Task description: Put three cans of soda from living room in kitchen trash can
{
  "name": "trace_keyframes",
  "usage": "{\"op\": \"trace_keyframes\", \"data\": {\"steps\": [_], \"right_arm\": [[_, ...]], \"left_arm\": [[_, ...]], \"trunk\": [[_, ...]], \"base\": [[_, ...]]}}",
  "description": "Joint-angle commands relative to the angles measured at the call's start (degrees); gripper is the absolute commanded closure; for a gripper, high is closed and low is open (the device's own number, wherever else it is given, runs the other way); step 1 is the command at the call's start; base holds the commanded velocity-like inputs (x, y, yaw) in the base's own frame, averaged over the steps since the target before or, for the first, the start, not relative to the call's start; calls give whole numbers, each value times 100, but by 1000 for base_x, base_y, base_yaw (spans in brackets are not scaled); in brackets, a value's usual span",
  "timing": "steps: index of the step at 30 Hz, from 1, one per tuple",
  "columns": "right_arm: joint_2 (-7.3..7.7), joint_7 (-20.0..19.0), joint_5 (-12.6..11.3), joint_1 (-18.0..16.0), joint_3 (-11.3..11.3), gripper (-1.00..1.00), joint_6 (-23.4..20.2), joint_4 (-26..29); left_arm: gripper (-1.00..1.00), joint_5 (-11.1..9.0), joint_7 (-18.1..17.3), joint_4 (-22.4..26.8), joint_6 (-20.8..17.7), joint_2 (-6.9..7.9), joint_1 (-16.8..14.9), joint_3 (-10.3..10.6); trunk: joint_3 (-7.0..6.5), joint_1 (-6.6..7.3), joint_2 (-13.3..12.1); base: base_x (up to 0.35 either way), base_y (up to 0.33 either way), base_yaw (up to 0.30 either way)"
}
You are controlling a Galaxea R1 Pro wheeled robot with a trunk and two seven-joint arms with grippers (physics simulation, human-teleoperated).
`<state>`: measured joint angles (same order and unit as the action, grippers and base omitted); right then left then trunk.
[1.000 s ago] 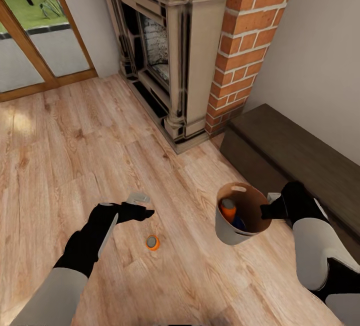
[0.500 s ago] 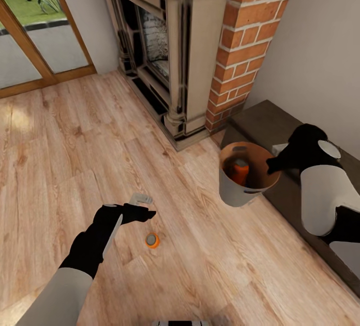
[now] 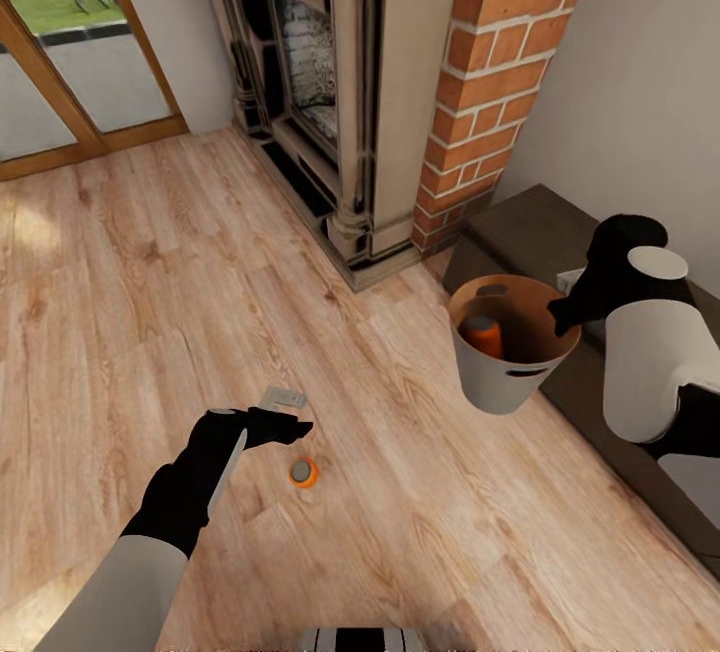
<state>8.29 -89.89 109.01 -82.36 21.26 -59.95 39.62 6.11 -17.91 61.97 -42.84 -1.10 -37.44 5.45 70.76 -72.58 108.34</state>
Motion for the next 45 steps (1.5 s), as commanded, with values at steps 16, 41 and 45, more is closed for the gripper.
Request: {"op": "trace_keyframes", "data": {"steps": [16,41,45], "right_arm": [[-1,-11,-3,-27,-10,100,-5,2],[14,-11,-3,-26,-11,100,-5,2],[38,-11,0,-21,-13,100,-5,2]], "left_arm": [[-100,36,171,-5,39,-11,0,-5],[-100,5,297,10,39,1,0,-38],[-100,5,297,15,39,4,0,-41]], "trunk": [[430,-351,644],[1096,-900,1646],[1203,-988,1807]], "base": [[0,0,0],[0,0,0],[0,0,0]]}}
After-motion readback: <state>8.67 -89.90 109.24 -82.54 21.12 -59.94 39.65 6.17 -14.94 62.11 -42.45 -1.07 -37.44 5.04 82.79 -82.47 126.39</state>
